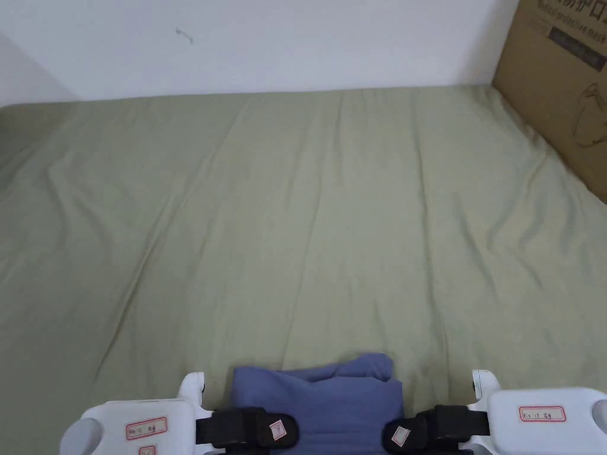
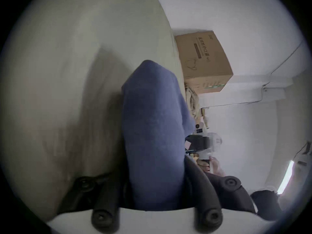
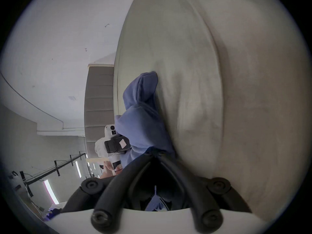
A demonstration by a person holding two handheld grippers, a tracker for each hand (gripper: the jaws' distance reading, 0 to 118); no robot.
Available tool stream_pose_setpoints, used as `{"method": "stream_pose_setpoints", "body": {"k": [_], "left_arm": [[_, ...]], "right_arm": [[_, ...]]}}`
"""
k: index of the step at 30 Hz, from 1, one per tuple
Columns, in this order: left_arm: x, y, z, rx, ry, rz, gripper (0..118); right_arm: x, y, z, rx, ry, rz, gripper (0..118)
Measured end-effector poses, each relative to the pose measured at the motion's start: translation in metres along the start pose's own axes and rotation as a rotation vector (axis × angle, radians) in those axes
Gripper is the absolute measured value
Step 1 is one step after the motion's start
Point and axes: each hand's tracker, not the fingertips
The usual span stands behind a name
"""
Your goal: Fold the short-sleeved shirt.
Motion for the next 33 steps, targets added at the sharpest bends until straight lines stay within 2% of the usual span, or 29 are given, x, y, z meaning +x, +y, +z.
{"method": "stream_pose_setpoints", "body": {"k": [3, 7, 12, 14, 18, 21, 23, 26, 28, 33], "left_arm": [[0.014, -0.002, 0.004, 0.015, 0.018, -0.004, 18], [0.046, -0.006, 0.03, 0.053, 0.055, -0.082, 18], [0.068, 0.002, 0.106, 0.116, 0.117, -0.124, 18], [0.068, 0.01, 0.141, 0.13, 0.175, -0.144, 18], [0.059, 0.025, 0.212, 0.163, 0.311, -0.159, 19], [0.044, 0.033, 0.252, 0.189, 0.354, -0.124, 19], [0.035, 0.036, 0.276, 0.191, 0.376, -0.124, 19], [0.031, 0.036, 0.293, 0.177, 0.441, -0.141, 19], [0.024, 0.039, 0.307, 0.166, 0.483, -0.137, 19], [0.02, 0.054, 0.331, 0.138, 0.69, -0.194, 19]], "right_arm": [[-0.006, -0.003, 0.003, 0.02, -0.007, -0.009, 0], [-0.053, -0.014, 0.016, 0.081, -0.143, 0.18, 0], [-0.124, -0.038, 0.024, 0.171, -0.219, 0.379, 0], [-0.15, -0.048, 0.023, 0.231, -0.298, 0.435, 0], [-0.192, -0.068, 0.0, 0.37, -0.545, 0.556, 0], [-0.209, -0.074, -0.029, 0.437, -0.691, 0.59, 0], [-0.215, -0.072, -0.049, 0.448, -0.742, 0.577, 0], [-0.218, -0.066, -0.066, 0.453, -0.756, 0.511, 0], [-0.22, -0.064, -0.076, 0.442, -0.748, 0.511, 0], [-0.222, -0.061, -0.093, 0.412, -0.758, 0.531, 0]]}}
